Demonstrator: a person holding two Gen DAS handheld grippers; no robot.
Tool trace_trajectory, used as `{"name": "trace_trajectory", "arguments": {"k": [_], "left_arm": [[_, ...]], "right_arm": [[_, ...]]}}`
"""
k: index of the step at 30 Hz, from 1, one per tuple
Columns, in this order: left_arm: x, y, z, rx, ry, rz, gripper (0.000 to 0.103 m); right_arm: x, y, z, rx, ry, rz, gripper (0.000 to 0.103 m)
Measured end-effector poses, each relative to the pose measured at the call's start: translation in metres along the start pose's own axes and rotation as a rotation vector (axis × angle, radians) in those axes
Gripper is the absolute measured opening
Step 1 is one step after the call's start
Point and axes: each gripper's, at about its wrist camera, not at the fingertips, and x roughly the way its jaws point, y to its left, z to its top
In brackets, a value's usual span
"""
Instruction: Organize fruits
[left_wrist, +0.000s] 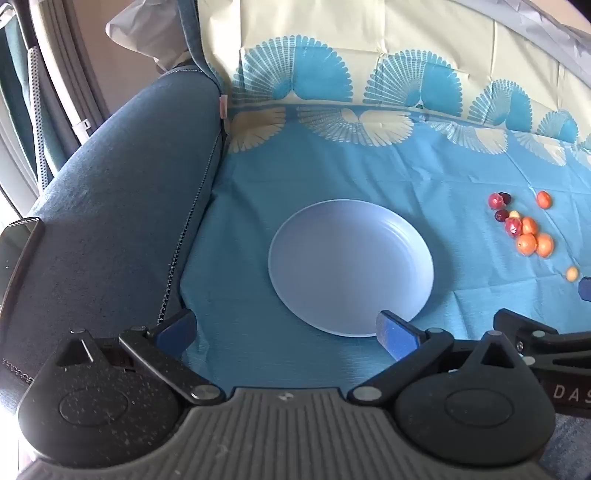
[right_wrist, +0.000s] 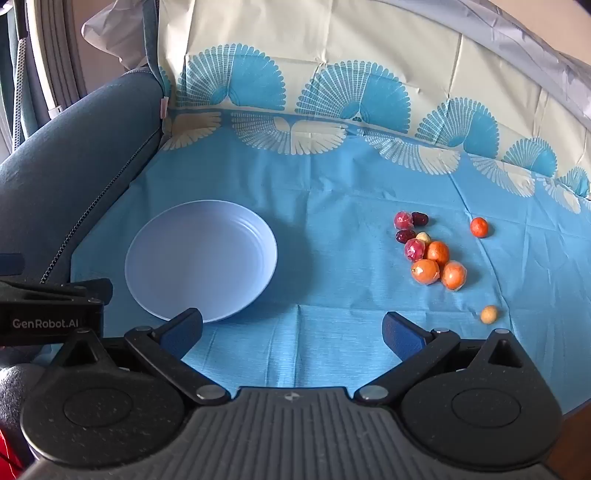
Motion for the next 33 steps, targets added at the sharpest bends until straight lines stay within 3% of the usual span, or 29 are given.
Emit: {"name": "trace_trajectory", "arguments": {"k": [4,33], "left_arm": [[-0.0049,-0.0013,0.0014,0.005,-0.009,-0.030,0.103],[-0.0025,0.0042,0.0015,-0.019,0.025,0.014,0.103]], "right_arm": [[-0.0007,-0.0004,0.0017,0.001,-0.003,0.005,0.102],[-0.0012,0.0002,-0.0003,-0.002,0.002,0.020,0.103]]}}
